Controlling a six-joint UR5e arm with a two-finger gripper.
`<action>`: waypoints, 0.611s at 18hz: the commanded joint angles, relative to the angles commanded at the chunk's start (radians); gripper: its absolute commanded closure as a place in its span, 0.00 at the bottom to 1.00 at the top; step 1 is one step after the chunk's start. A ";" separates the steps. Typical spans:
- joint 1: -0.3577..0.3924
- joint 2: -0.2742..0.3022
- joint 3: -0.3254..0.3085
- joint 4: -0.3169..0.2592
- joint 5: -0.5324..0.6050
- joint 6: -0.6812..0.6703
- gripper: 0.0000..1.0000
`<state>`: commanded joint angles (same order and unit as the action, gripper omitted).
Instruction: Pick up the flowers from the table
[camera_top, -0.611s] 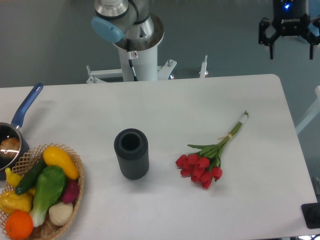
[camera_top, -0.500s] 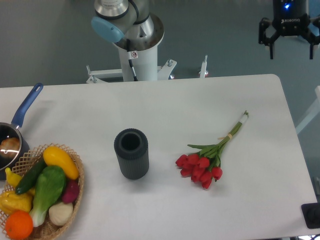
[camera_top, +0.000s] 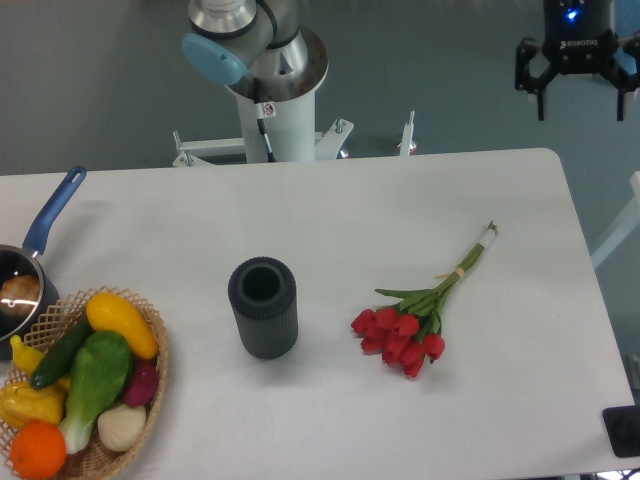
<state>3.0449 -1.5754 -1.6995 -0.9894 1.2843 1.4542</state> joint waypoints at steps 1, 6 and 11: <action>0.002 0.003 -0.009 0.000 -0.016 0.000 0.00; -0.002 0.009 -0.043 0.005 -0.020 0.002 0.00; -0.023 0.012 -0.103 0.002 -0.016 0.014 0.00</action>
<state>3.0221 -1.5631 -1.8024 -0.9879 1.2686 1.4680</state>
